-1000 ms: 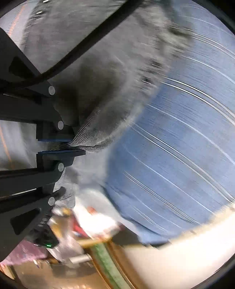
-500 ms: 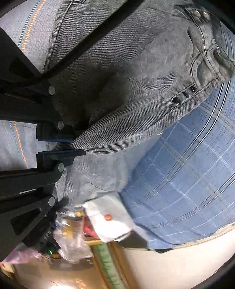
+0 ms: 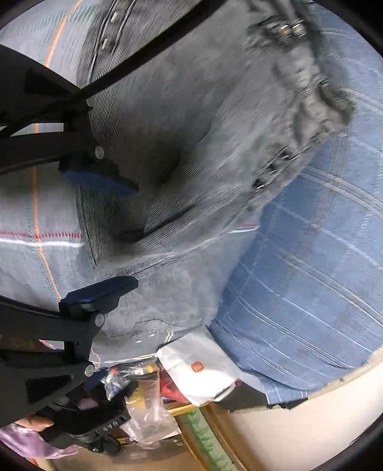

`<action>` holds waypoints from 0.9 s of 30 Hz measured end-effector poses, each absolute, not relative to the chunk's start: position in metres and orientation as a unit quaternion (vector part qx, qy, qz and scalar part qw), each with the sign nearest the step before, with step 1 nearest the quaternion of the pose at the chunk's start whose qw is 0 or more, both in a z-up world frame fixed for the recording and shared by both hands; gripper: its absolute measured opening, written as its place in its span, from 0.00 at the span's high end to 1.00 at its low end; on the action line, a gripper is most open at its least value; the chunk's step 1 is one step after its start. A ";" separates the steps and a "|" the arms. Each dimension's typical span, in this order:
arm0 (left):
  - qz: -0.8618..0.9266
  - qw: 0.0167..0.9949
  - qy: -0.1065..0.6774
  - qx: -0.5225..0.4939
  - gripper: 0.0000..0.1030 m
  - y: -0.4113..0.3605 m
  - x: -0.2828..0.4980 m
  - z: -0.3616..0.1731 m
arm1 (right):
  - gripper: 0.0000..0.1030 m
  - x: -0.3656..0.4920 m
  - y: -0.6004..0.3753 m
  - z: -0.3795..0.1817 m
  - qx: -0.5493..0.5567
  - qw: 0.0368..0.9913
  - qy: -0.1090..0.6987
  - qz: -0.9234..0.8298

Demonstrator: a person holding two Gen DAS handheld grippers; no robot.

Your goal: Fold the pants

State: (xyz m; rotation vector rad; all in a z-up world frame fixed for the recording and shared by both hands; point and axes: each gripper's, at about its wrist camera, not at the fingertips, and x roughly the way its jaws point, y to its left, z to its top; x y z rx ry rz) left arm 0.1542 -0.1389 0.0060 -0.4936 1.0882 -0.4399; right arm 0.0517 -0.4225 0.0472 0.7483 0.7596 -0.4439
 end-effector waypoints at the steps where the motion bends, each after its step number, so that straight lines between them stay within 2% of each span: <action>1: -0.204 0.808 0.504 -0.228 0.44 -0.127 0.155 0.012 | 0.24 0.052 -0.420 0.056 0.362 0.853 0.330 -0.182; 3: -0.200 0.815 0.498 -0.219 0.43 -0.106 0.157 0.021 | 0.24 0.057 -0.408 0.067 0.364 0.872 0.309 -0.102; 5: -0.192 0.822 0.493 -0.213 0.41 -0.079 0.161 0.027 | 0.24 0.075 -0.385 0.067 0.349 0.879 0.324 -0.014; 8: -0.170 0.824 0.492 -0.222 0.33 -0.040 0.170 0.026 | 0.24 0.119 -0.347 0.047 0.361 0.844 0.383 0.104; 10: -0.163 0.823 0.493 -0.230 0.32 -0.024 0.177 0.020 | 0.24 0.155 -0.322 0.035 0.354 0.821 0.419 0.158; 14: -0.152 0.823 0.486 -0.251 0.31 0.004 0.186 0.000 | 0.24 0.232 -0.281 0.015 0.292 0.809 0.476 0.181; 19: -0.138 0.801 0.501 -0.297 0.31 0.028 0.203 -0.013 | 0.24 0.312 -0.251 -0.020 0.289 0.781 0.521 0.187; 22: -0.139 0.797 0.496 -0.315 0.31 0.035 0.211 -0.009 | 0.24 0.331 -0.229 -0.043 0.271 0.765 0.553 0.188; 23: -0.138 0.796 0.496 -0.318 0.31 0.036 0.212 -0.009 | 0.32 0.333 -0.221 -0.047 0.265 0.758 0.562 0.198; 24: -0.138 0.793 0.497 -0.323 0.31 0.036 0.213 -0.008 | 0.58 0.332 -0.215 -0.047 0.259 0.757 0.564 0.204; 25: -0.140 0.791 0.497 -0.329 0.31 0.037 0.214 -0.008 | 0.71 0.327 -0.207 -0.043 0.243 0.758 0.568 0.210; 26: -0.142 0.791 0.495 -0.331 0.31 0.039 0.213 -0.007 | 0.89 0.321 -0.201 -0.038 0.225 0.764 0.569 0.206; 27: -0.141 0.792 0.493 -0.332 0.31 0.040 0.211 -0.005 | 0.95 0.316 -0.196 -0.032 0.209 0.772 0.565 0.202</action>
